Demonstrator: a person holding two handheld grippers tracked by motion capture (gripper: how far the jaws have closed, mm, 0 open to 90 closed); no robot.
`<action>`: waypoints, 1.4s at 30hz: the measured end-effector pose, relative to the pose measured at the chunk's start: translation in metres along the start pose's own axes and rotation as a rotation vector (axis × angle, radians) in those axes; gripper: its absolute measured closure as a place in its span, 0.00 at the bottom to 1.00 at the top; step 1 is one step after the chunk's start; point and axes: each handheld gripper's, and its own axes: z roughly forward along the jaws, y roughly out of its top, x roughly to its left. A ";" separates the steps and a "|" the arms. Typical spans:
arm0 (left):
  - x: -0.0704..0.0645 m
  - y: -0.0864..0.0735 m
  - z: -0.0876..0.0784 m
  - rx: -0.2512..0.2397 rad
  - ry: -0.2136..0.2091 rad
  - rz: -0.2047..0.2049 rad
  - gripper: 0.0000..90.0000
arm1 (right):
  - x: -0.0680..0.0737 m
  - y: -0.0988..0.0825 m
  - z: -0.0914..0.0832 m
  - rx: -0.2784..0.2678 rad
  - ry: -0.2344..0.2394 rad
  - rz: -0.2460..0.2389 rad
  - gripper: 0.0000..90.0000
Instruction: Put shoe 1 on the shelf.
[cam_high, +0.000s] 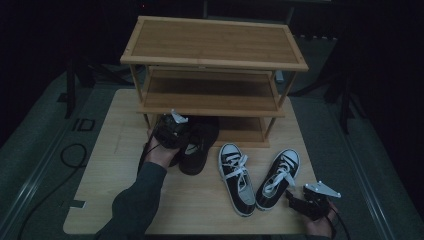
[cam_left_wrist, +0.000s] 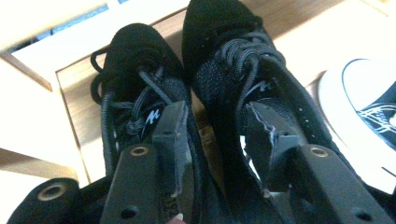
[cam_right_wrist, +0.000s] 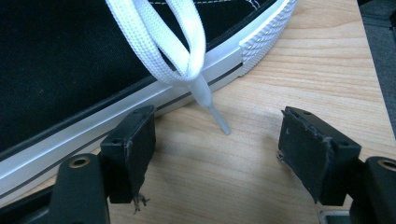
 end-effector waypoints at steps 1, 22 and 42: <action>0.001 -0.001 -0.002 0.000 -0.008 0.000 0.66 | 0.000 0.000 0.000 0.000 0.000 0.000 0.30; 0.005 -0.018 -0.047 -0.037 -0.148 0.031 0.74 | 0.000 0.000 0.000 0.000 0.000 0.001 0.30; -0.003 -0.051 -0.047 0.020 -0.232 0.087 0.83 | 0.000 0.000 0.000 -0.001 -0.001 -0.001 0.30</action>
